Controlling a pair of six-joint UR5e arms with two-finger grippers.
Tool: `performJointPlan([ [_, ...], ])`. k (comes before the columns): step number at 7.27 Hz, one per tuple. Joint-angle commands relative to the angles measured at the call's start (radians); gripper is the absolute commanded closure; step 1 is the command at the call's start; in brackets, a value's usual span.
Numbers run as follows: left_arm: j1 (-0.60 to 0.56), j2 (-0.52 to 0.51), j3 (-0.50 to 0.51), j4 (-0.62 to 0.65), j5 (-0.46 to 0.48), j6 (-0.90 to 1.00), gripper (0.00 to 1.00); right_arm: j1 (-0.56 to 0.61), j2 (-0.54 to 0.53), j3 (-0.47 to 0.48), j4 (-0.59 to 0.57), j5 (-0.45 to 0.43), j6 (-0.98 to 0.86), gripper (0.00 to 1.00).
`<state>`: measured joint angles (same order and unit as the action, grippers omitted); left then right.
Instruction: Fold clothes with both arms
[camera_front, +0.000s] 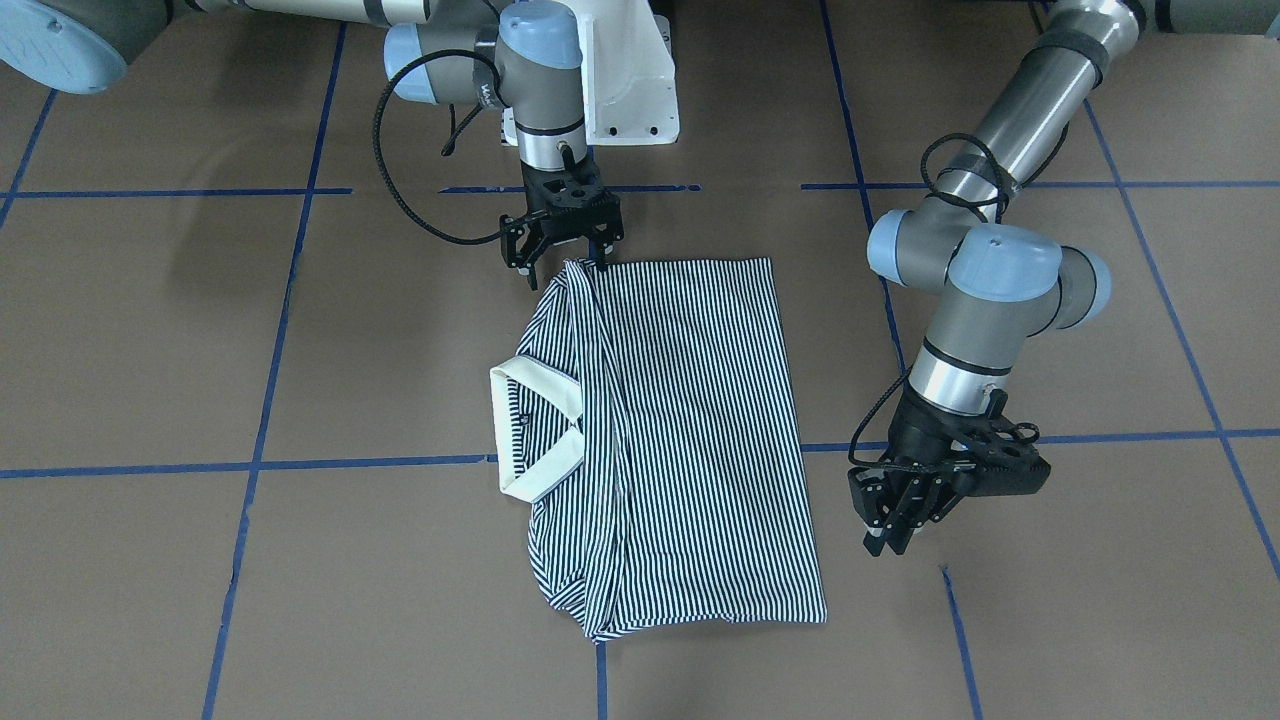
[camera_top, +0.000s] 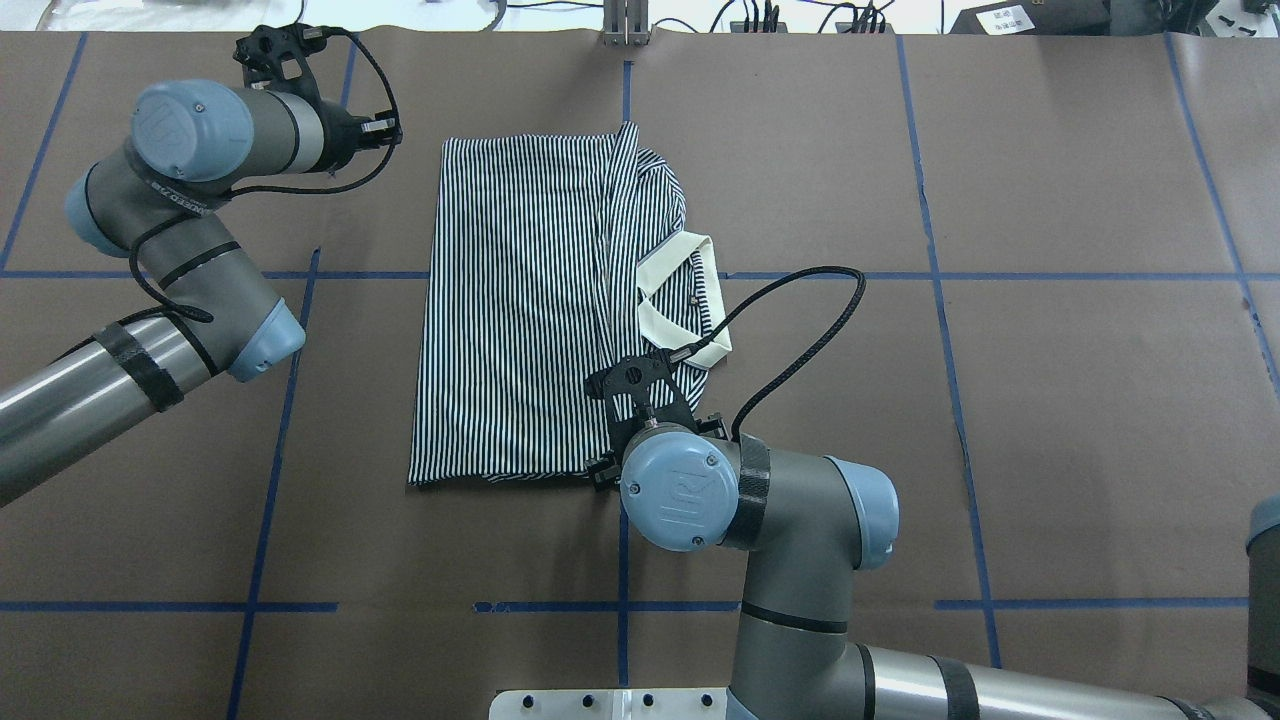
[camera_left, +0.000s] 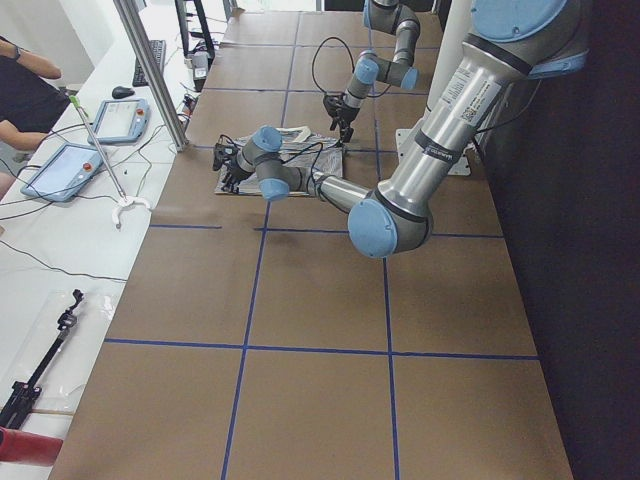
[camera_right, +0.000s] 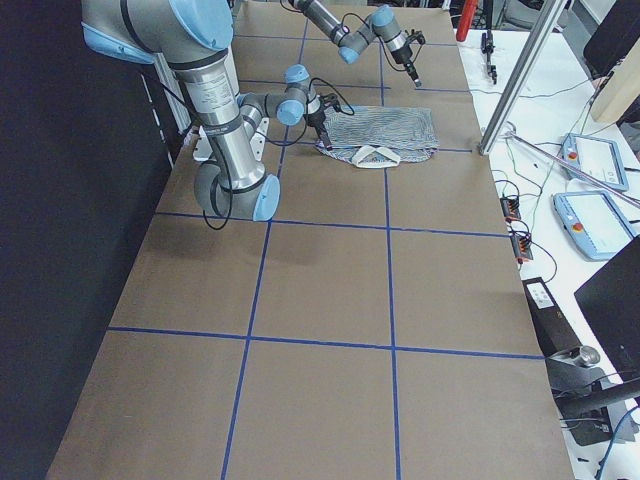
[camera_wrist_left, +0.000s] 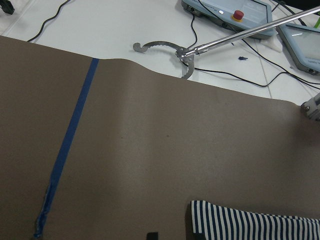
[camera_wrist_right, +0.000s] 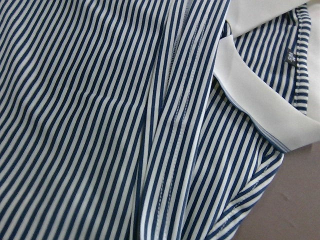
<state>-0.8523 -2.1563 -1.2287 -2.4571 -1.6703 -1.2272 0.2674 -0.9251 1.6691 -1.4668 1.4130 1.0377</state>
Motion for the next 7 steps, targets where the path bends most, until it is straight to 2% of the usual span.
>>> performJointPlan([
  [1,0.001,0.006,-0.001,0.0,0.0,0.0,0.65,0.0,-0.001,-0.011,0.002,0.001,-0.005,0.0],
  [3,0.001,0.007,-0.006,0.0,0.0,0.0,0.65,0.007,-0.021,-0.011,0.005,0.001,-0.056,0.0],
  [5,0.001,0.016,-0.009,-0.002,-0.046,0.0,0.65,0.033,-0.055,0.011,0.009,0.009,-0.082,0.0],
  [6,0.001,0.018,-0.015,-0.002,-0.048,0.0,0.65,0.048,-0.093,0.049,0.01,0.015,-0.105,0.0],
  [7,0.001,0.018,-0.015,-0.002,-0.048,0.0,0.65,0.05,-0.185,0.129,0.01,0.017,-0.116,0.0],
])
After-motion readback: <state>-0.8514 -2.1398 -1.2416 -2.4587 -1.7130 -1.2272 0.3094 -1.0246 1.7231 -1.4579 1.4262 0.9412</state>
